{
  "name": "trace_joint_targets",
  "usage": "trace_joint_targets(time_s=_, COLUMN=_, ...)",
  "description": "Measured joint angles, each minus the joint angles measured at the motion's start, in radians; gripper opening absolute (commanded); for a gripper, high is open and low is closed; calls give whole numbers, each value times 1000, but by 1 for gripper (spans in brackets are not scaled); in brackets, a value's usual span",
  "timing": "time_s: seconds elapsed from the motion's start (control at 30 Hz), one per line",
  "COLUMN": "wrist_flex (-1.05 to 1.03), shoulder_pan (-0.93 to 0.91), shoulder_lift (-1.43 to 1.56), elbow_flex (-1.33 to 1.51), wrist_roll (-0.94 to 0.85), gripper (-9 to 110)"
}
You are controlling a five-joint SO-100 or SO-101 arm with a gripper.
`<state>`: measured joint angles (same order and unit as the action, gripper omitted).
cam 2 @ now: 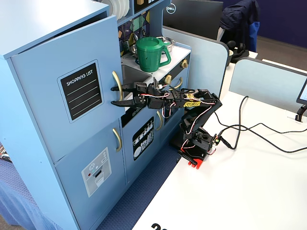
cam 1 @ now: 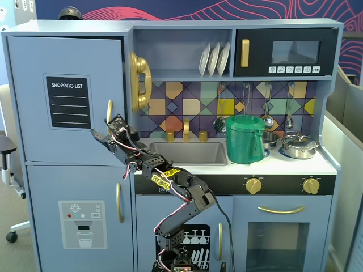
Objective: Open the left cabinet door
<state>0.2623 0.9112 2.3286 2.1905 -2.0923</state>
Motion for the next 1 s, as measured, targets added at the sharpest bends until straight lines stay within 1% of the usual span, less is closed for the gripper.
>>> trace_joint_targets(time_s=0.23, wrist_flex=49, shoulder_pan=127, shoulder_lift=28, elbow_flex=52, wrist_roll=-69, gripper=13)
trace_joint_targets(time_s=0.57, wrist_flex=78, shoulder_pan=147, shoulder_lift=87, elbow_flex=114, wrist_roll=-87, gripper=13)
trace_joint_targets(time_s=0.67, wrist_flex=41, shoulder_pan=147, shoulder_lift=156, elbow_flex=141, wrist_roll=-94, gripper=13)
trace_joint_targets(time_s=1.0, wrist_flex=-144, shoulder_pan=41, shoulder_lift=454, elbow_flex=202, wrist_roll=-52, gripper=13)
